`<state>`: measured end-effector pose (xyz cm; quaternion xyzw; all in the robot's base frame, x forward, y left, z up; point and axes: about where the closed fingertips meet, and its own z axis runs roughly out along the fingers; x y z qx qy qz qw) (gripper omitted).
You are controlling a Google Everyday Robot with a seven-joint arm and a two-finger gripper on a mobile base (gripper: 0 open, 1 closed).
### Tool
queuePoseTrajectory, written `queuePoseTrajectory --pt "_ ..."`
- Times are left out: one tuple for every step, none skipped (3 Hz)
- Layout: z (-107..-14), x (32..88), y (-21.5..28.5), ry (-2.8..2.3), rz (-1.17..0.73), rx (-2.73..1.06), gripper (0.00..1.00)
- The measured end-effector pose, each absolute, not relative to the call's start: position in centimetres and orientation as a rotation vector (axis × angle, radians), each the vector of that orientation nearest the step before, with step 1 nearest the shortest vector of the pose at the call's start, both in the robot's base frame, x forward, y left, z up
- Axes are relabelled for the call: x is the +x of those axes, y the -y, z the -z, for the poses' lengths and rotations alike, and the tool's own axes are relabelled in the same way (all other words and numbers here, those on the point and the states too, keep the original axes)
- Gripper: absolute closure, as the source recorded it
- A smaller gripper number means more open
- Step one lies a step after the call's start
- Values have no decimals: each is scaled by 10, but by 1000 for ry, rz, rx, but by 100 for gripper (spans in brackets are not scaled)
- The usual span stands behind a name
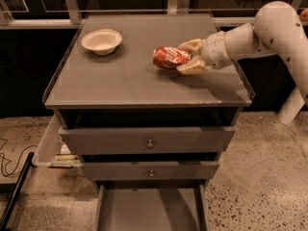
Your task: Pick coke can from bottom drawer and place on counter
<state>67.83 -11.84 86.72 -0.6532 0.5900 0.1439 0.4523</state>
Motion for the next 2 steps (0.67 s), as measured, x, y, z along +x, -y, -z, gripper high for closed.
queuePoseTrajectory --pt "-855 684 113 -1542 -406 -1569 100" --pt "-849 687 110 -1592 -424 -1534 92"
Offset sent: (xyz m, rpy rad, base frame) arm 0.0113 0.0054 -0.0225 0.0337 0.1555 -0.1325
